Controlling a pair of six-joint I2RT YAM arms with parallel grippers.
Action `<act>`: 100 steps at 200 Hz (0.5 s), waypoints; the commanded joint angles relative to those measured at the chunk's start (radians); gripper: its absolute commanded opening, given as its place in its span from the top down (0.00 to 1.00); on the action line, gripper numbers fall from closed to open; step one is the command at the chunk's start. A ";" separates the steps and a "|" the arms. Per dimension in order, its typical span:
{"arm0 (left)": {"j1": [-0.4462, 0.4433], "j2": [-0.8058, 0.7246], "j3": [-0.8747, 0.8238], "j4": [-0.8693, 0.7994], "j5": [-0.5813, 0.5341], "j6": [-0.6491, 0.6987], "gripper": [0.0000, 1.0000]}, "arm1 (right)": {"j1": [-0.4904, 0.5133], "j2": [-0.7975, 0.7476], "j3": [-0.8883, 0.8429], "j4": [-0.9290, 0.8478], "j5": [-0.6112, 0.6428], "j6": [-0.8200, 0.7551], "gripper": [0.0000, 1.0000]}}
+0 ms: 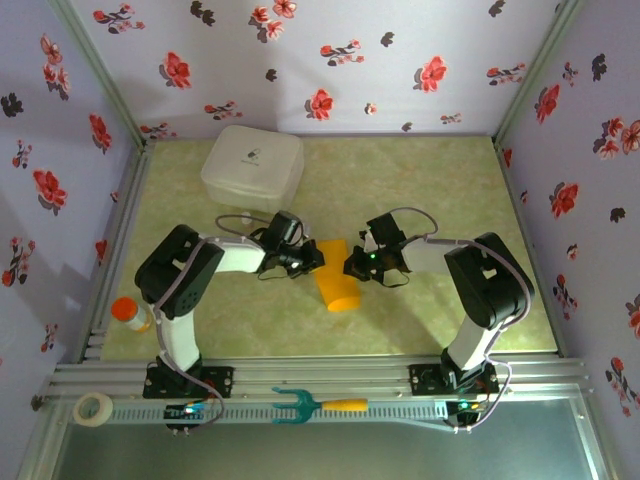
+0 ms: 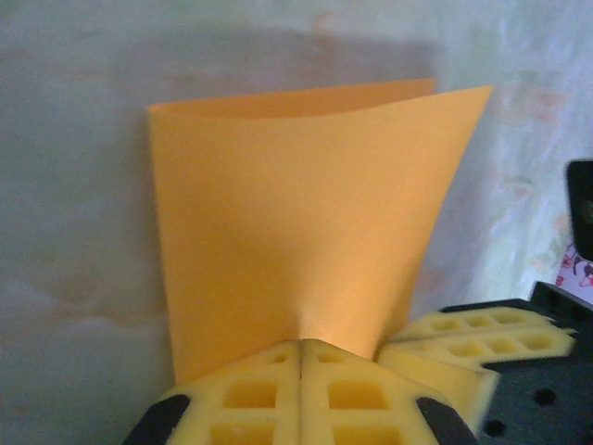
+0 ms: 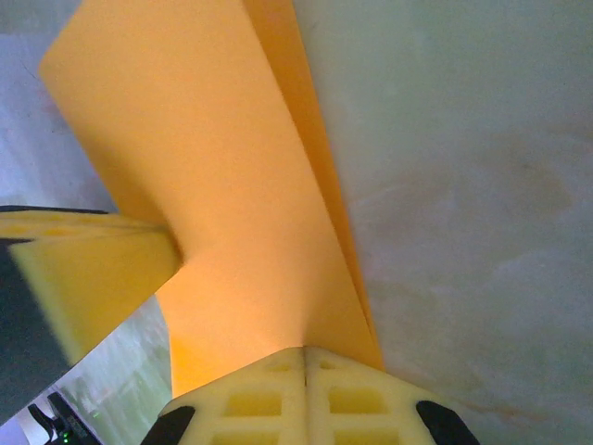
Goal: Fold a paper plane with a square sheet of paper (pick it up from the middle)
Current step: First fold the square sheet of paper in half at the center of the table.
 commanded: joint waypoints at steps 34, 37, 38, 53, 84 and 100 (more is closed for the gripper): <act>0.022 0.016 0.030 -0.140 -0.029 0.058 1.00 | -0.002 0.046 -0.041 -0.101 0.127 0.009 1.00; 0.022 0.015 0.038 -0.147 -0.028 0.062 1.00 | -0.002 0.046 -0.040 -0.103 0.127 0.008 1.00; 0.022 0.014 0.040 -0.150 -0.028 0.063 1.00 | -0.002 0.046 -0.040 -0.103 0.127 0.008 1.00; 0.023 0.005 0.082 -0.185 -0.023 0.084 1.00 | -0.002 0.047 -0.040 -0.105 0.128 0.006 1.00; 0.037 0.000 0.137 -0.218 -0.013 0.127 1.00 | -0.002 0.054 -0.038 -0.099 0.125 0.009 1.00; 0.051 0.022 0.139 -0.221 -0.009 0.138 1.00 | -0.001 0.051 -0.042 -0.097 0.124 0.010 1.00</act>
